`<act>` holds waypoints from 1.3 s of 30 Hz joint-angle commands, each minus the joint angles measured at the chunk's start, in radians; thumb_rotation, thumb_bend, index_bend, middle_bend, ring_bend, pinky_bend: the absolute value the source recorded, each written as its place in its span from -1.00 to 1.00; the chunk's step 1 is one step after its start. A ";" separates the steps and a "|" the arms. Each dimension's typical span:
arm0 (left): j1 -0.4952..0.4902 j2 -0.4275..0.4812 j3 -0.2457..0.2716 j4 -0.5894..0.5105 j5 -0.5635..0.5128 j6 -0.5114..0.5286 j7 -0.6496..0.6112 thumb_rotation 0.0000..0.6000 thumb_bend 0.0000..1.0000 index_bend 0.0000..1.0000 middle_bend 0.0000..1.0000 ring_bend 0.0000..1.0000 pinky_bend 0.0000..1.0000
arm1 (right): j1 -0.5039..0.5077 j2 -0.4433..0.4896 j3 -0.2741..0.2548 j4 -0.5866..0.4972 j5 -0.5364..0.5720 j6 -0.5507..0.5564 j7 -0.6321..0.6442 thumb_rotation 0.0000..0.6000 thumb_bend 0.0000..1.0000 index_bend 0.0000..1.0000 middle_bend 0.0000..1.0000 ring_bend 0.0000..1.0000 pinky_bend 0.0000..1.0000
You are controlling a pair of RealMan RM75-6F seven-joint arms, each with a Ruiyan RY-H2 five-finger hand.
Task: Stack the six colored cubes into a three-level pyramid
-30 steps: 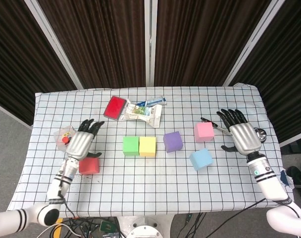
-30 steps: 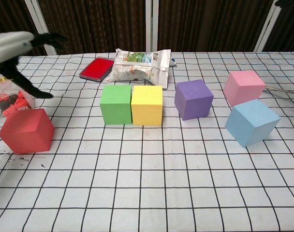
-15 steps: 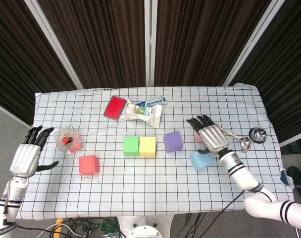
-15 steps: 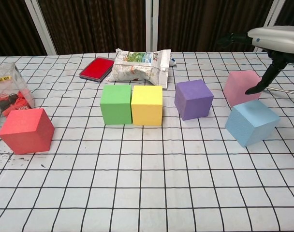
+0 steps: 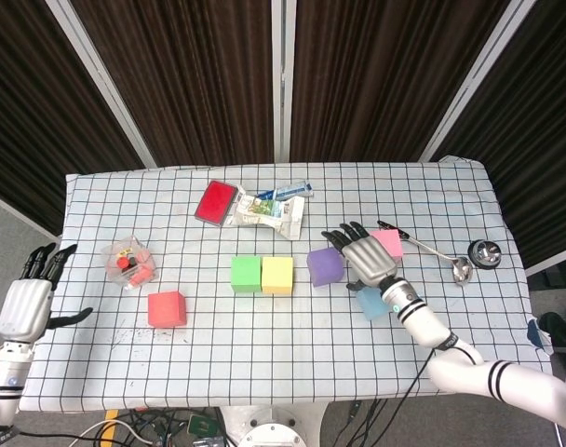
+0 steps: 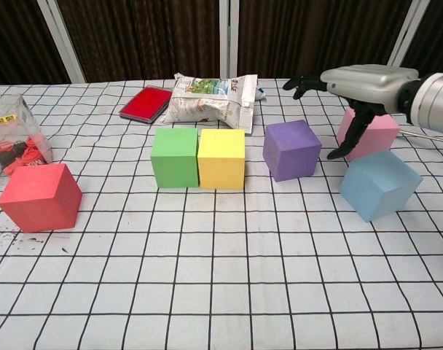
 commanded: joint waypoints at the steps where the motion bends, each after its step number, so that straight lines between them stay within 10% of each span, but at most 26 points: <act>1: 0.006 -0.004 -0.002 0.009 0.007 -0.001 -0.011 1.00 -1.00 -0.85 -0.71 -1.00 -1.00 | 0.021 -0.030 0.005 0.029 0.013 -0.013 -0.006 1.00 -1.00 -1.00 -0.73 -1.00 -1.00; 23: 0.036 -0.015 -0.030 0.059 0.018 -0.016 -0.078 1.00 -1.00 -0.84 -0.71 -1.00 -1.00 | 0.046 -0.131 0.022 0.097 0.026 0.063 0.006 1.00 -0.92 -1.00 0.09 -0.86 -1.00; 39: 0.033 -0.013 -0.044 0.067 0.020 -0.051 -0.118 1.00 -1.00 -0.84 -0.71 -1.00 -1.00 | 0.059 -0.101 0.057 -0.196 0.460 0.172 -0.347 1.00 -0.88 -1.00 0.14 -0.81 -1.00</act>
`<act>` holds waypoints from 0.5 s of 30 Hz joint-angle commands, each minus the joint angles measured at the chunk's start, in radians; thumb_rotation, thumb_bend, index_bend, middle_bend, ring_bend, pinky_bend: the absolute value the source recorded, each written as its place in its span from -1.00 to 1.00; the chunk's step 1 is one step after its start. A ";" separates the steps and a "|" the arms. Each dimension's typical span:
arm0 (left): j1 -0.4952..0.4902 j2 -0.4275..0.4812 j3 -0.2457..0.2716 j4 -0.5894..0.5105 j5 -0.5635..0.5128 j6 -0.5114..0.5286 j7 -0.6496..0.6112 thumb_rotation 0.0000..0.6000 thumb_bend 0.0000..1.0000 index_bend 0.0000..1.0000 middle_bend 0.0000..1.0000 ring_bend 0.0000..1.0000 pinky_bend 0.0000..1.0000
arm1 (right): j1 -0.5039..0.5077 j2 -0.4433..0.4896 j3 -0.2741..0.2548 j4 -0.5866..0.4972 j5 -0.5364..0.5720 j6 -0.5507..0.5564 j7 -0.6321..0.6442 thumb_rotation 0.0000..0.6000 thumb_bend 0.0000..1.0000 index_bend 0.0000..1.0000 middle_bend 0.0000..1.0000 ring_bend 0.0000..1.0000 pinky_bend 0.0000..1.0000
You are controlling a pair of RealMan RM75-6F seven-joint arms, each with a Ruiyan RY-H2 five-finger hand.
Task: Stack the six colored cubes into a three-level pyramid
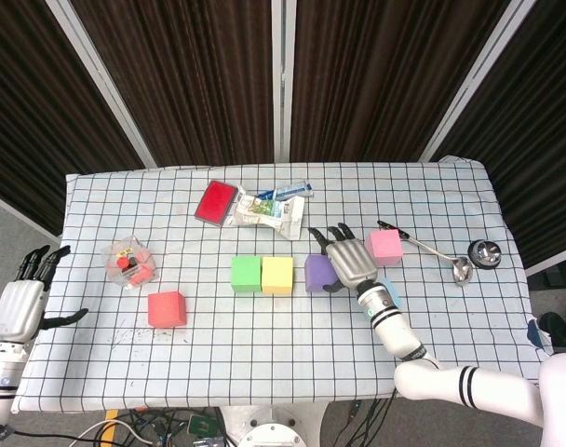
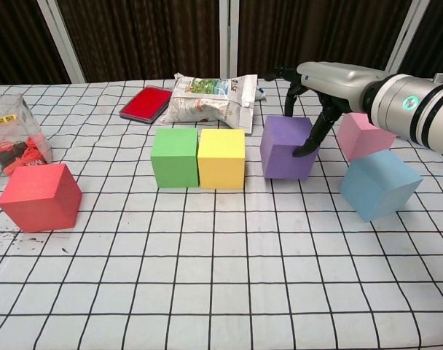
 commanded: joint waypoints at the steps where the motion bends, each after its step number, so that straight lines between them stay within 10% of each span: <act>1: -0.002 -0.002 -0.002 0.004 -0.001 -0.007 -0.006 1.00 -1.00 -0.84 -0.71 -1.00 -1.00 | 0.025 -0.007 0.004 -0.043 0.121 0.028 -0.086 1.00 -0.88 -1.00 0.14 -0.81 -1.00; 15: 0.006 -0.011 -0.006 0.027 0.001 -0.013 -0.029 1.00 -1.00 -0.84 -0.71 -1.00 -1.00 | 0.082 -0.079 0.004 0.012 0.195 0.048 -0.124 1.00 -0.86 -1.00 0.13 -0.81 -1.00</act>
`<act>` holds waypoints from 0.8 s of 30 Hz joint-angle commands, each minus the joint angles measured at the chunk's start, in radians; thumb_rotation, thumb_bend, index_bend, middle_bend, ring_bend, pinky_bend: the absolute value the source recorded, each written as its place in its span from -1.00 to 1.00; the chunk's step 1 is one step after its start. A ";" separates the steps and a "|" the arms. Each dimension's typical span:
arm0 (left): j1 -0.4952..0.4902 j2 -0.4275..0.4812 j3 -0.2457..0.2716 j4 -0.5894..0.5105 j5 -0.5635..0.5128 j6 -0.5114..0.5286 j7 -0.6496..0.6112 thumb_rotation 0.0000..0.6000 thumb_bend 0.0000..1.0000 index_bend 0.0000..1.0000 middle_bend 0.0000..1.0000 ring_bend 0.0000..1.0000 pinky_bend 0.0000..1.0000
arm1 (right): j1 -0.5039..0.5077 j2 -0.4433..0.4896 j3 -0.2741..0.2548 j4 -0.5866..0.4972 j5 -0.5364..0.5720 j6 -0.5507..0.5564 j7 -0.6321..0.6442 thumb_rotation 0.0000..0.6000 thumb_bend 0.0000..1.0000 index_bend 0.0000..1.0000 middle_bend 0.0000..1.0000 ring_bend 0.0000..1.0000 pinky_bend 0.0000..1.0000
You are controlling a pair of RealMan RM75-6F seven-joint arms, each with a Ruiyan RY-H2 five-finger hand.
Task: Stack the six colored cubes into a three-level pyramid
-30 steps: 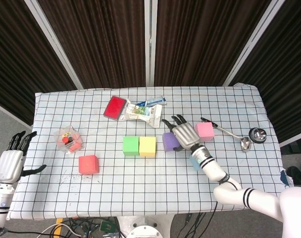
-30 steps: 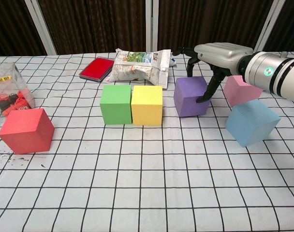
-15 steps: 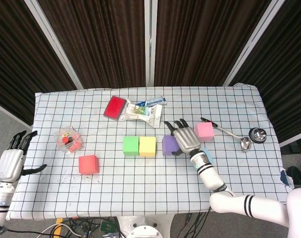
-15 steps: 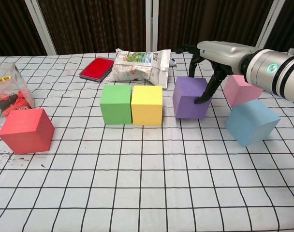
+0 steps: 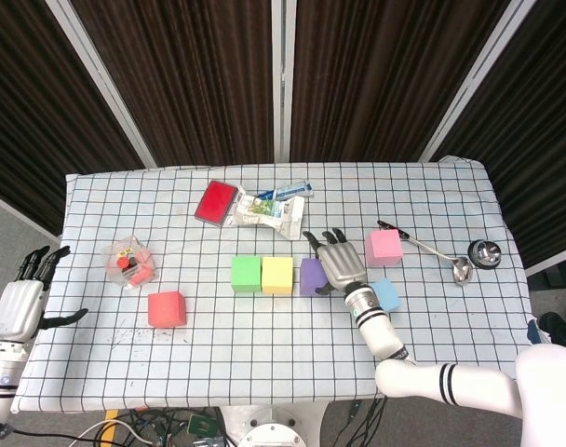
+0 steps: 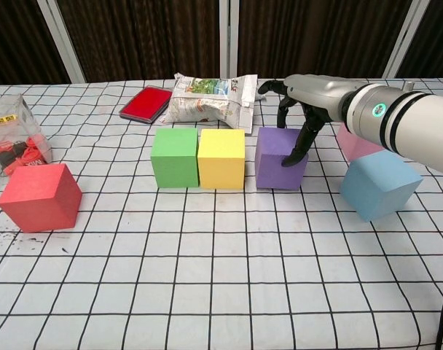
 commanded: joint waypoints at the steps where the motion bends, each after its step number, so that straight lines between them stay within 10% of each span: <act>1: 0.002 -0.002 -0.001 0.005 -0.001 0.000 -0.004 1.00 -1.00 -0.84 -0.71 -1.00 -1.00 | 0.009 -0.011 0.002 0.013 0.005 0.002 -0.001 1.00 -0.85 -1.00 0.13 -0.81 -1.00; 24: 0.011 -0.014 -0.002 0.029 0.001 -0.008 -0.011 1.00 -1.00 -0.84 -0.71 -1.00 -1.00 | 0.055 -0.033 -0.009 0.078 -0.023 -0.042 0.029 1.00 -0.84 -1.00 0.12 -0.81 -1.00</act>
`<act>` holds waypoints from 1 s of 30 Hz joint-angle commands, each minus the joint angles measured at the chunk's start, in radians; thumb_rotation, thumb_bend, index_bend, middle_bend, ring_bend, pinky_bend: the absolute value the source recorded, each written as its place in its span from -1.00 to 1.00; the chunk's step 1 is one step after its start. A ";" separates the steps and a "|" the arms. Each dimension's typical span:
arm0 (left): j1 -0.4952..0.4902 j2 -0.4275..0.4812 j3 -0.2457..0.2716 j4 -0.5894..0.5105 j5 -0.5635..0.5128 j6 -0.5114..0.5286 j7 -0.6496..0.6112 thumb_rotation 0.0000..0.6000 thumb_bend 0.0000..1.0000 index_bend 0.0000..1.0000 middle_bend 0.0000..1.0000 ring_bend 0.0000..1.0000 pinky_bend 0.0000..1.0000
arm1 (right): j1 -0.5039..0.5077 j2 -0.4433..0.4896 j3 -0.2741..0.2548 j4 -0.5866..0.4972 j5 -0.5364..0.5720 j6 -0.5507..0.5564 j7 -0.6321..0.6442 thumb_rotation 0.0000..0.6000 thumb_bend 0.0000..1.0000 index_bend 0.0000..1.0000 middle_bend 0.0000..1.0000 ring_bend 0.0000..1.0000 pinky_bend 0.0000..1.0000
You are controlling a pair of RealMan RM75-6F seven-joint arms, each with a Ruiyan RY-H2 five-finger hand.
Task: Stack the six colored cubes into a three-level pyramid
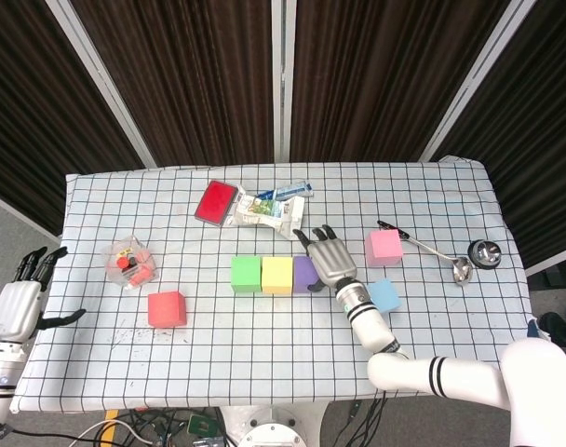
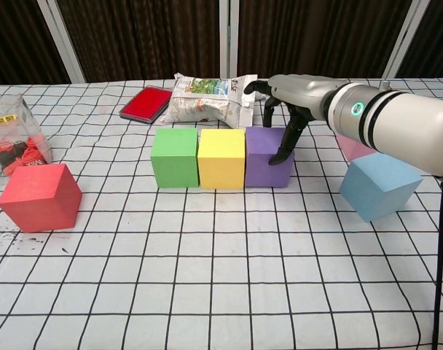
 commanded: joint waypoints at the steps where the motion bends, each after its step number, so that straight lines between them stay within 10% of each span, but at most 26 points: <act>1: 0.006 -0.003 0.006 0.001 0.004 0.005 0.003 1.00 -1.00 -0.84 -0.71 -1.00 -1.00 | 0.004 -0.004 -0.005 0.012 -0.012 -0.003 0.003 1.00 -0.84 -1.00 0.12 -0.81 -1.00; 30: 0.001 -0.007 0.001 0.007 0.010 -0.007 -0.004 1.00 -1.00 -0.84 -0.71 -1.00 -1.00 | 0.019 -0.006 -0.017 0.012 -0.018 -0.007 0.016 1.00 -0.85 -1.00 0.12 -0.81 -1.00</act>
